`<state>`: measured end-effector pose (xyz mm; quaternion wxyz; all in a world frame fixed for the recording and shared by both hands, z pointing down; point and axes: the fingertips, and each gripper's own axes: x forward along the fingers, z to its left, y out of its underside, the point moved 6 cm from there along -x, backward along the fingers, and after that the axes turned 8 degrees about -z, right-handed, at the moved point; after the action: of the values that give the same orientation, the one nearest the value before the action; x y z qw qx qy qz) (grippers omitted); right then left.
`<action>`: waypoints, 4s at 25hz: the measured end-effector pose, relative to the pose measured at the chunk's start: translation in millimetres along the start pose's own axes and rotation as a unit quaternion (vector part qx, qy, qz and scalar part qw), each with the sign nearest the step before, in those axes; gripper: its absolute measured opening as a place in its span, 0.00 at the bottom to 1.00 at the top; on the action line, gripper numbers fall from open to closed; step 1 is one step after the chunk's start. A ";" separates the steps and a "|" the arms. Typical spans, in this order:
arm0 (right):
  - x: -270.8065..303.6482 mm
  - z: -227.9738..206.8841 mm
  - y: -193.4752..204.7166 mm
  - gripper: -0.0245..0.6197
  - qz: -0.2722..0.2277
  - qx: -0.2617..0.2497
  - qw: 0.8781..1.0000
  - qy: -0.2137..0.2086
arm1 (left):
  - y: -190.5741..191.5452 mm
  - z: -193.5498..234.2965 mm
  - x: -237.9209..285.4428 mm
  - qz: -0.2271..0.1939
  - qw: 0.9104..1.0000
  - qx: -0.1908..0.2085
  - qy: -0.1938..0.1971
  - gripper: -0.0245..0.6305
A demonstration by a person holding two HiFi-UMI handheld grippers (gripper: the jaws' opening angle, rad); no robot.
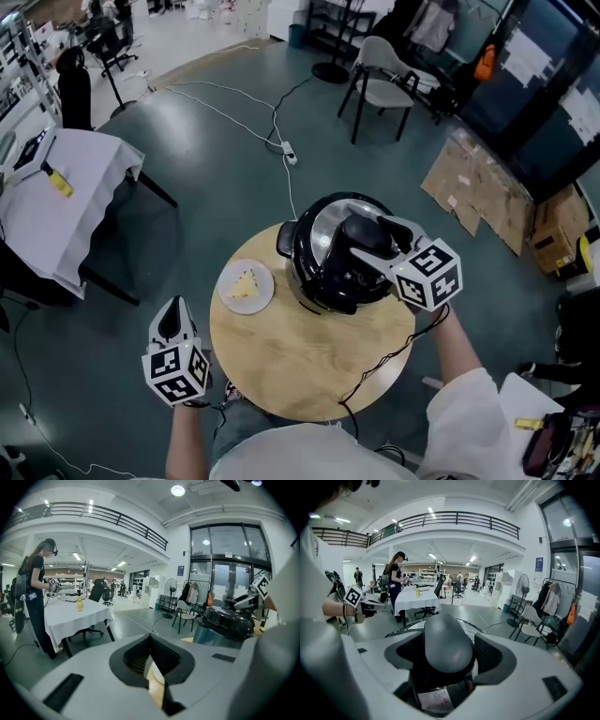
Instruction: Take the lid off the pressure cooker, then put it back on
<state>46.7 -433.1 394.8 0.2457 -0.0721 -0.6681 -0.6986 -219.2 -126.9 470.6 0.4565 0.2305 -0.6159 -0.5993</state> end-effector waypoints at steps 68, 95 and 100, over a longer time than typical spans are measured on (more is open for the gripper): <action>-3.9 1.1 -20.8 0.48 0.025 -0.001 0.998 -0.050 | -11.6 28.0 20.9 0.010 1.000 -0.010 0.011 0.03; -117.4 56.5 -61.3 0.48 -0.036 0.044 0.988 0.144 | -45.1 11.6 27.1 -0.023 0.991 -0.001 0.135 0.03; -144.6 74.2 -62.9 0.48 -0.047 0.055 0.981 0.180 | -52.9 3.4 23.2 -0.033 0.986 0.002 0.164 0.03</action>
<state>127.8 -326.3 283.5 0.3327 0.0996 -0.6533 -0.6727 -247.0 -153.7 427.6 0.5307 0.3465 -0.5258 -0.5672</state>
